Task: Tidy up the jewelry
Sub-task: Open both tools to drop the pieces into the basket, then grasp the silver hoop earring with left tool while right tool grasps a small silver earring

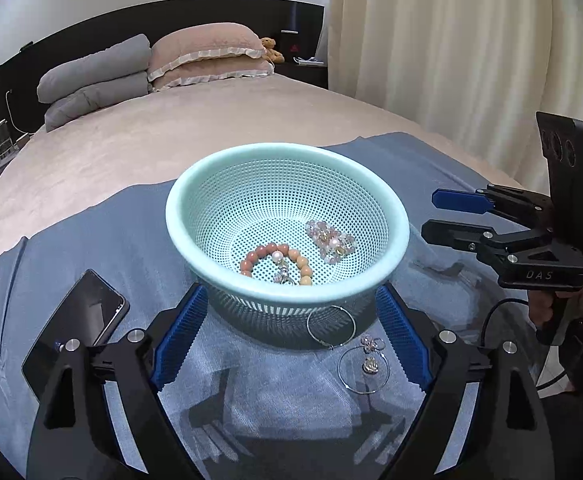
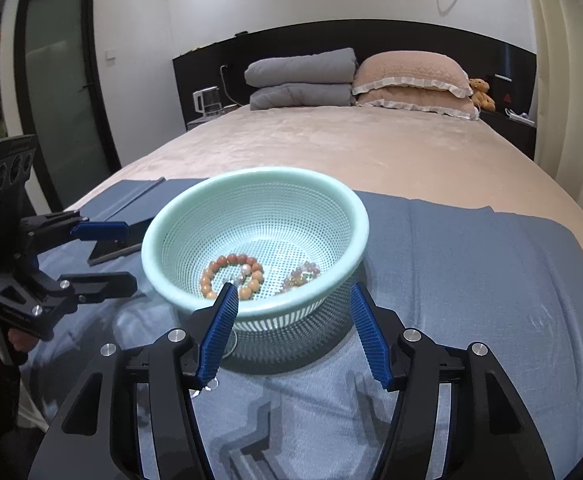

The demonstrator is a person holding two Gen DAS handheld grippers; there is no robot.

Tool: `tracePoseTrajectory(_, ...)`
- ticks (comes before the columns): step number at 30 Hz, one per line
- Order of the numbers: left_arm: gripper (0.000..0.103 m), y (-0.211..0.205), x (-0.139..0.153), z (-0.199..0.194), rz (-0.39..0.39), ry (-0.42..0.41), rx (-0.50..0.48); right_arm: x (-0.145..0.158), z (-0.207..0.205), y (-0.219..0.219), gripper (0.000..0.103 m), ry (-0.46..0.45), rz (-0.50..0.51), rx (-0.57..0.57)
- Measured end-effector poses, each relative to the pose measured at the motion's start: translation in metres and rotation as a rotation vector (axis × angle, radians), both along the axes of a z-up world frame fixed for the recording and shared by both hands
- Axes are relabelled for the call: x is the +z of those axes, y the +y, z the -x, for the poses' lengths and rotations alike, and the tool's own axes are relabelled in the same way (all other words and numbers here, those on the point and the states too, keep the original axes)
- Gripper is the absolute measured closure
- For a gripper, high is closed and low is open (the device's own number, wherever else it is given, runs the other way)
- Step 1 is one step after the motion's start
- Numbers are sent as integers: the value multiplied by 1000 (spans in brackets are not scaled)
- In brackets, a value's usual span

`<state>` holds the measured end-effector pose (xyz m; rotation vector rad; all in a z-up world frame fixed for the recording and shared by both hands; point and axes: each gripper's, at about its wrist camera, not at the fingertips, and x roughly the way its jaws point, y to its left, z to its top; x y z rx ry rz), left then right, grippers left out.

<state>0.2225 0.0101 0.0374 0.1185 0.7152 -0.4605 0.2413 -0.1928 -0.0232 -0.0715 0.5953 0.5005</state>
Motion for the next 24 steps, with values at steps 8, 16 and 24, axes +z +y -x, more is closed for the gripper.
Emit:
tracePoseTrajectory(8,18,-6,-27,20,-24,36,-69,-27,10,7,50,67,36,73)
tracePoseTrajectory(16,18,-41,-58,36,-136,44,-191,-43,8,36,62,131,72,178)
tracePoseTrajectory(24,36,-57,-73,28,-146,76,-244,-55,0,61,75,196,99,239)
